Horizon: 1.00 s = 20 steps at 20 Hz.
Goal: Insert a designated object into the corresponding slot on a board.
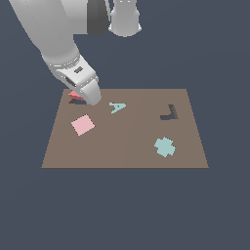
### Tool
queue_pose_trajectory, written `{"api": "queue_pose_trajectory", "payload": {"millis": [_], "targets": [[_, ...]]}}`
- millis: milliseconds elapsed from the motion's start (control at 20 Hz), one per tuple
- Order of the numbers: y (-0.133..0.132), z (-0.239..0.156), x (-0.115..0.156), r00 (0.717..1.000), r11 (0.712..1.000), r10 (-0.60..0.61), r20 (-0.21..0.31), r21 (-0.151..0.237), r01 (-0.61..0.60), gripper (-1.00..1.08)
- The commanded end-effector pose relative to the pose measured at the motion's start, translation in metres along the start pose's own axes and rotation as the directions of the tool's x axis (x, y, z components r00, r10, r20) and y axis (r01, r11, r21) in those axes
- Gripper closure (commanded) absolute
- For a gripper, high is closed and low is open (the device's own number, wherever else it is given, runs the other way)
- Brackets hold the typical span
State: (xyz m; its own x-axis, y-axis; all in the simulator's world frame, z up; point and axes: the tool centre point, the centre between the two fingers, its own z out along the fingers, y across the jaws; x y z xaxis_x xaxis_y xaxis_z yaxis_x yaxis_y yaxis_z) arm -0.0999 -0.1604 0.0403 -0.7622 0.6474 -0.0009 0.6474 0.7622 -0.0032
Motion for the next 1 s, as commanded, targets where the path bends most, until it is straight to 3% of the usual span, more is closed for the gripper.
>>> {"api": "queue_pose_trajectory", "payload": {"millis": [0,400,950], "targets": [[-0.0002,-0.0002,-0.0046,0.999,0.999,-0.044,0.0,0.0,0.044,1.08],[0.0002,-0.0003,-0.0128,0.993,0.993,-0.12,0.0,0.0,0.12,1.08],[0.0009,0.0094,-0.0136,0.992,0.992,-0.128,0.001,-0.001,0.128,1.08]]}}
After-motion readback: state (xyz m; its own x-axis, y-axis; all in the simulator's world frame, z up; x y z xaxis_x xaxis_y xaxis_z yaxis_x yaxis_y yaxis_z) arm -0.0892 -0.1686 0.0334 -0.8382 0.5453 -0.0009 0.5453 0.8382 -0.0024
